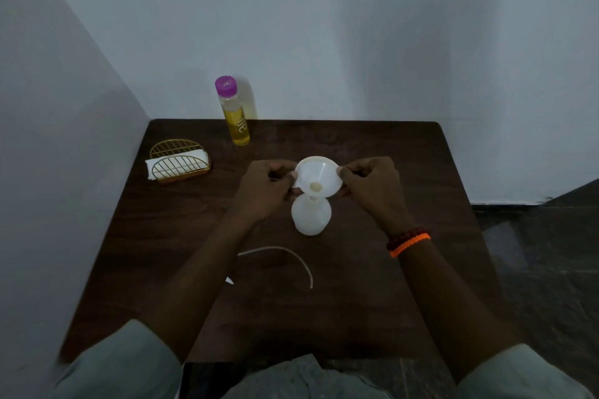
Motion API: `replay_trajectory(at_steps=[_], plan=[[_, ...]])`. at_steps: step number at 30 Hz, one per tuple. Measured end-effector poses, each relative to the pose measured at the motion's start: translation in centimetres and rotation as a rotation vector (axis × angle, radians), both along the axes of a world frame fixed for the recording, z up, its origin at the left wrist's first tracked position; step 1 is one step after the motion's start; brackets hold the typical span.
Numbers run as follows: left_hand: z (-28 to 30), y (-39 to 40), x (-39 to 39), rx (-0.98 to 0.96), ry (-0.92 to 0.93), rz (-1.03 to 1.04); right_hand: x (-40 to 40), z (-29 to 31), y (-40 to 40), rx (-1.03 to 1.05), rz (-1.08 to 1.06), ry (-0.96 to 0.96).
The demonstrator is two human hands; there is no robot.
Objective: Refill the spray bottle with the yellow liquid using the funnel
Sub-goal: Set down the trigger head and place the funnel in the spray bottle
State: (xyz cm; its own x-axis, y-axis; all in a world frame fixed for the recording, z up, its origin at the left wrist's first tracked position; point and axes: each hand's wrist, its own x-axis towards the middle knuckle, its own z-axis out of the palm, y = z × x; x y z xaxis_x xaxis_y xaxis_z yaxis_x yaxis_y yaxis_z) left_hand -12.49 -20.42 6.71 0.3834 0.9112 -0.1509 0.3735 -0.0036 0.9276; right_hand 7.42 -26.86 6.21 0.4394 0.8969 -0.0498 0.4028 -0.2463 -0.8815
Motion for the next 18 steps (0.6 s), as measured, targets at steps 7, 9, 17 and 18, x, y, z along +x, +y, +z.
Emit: replay_trajectory(at_steps=[7,9,17,18], plan=[[-1.3,0.0,0.2,-0.025,0.037,0.013,0.2,-1.4,0.1,-0.017,0.009,-0.062],[-1.8,-0.1,0.1,-0.035,0.052,0.014,0.1,-2.0,0.2,-0.04,0.011,-0.055],[-2.9,0.0,-0.2,-0.018,0.075,0.012,0.0,-2.5,0.4,-0.067,0.032,-0.05],[-2.9,0.1,-0.2,-0.018,0.073,0.01,0.1,-2.6,0.5,-0.072,0.034,-0.054]])
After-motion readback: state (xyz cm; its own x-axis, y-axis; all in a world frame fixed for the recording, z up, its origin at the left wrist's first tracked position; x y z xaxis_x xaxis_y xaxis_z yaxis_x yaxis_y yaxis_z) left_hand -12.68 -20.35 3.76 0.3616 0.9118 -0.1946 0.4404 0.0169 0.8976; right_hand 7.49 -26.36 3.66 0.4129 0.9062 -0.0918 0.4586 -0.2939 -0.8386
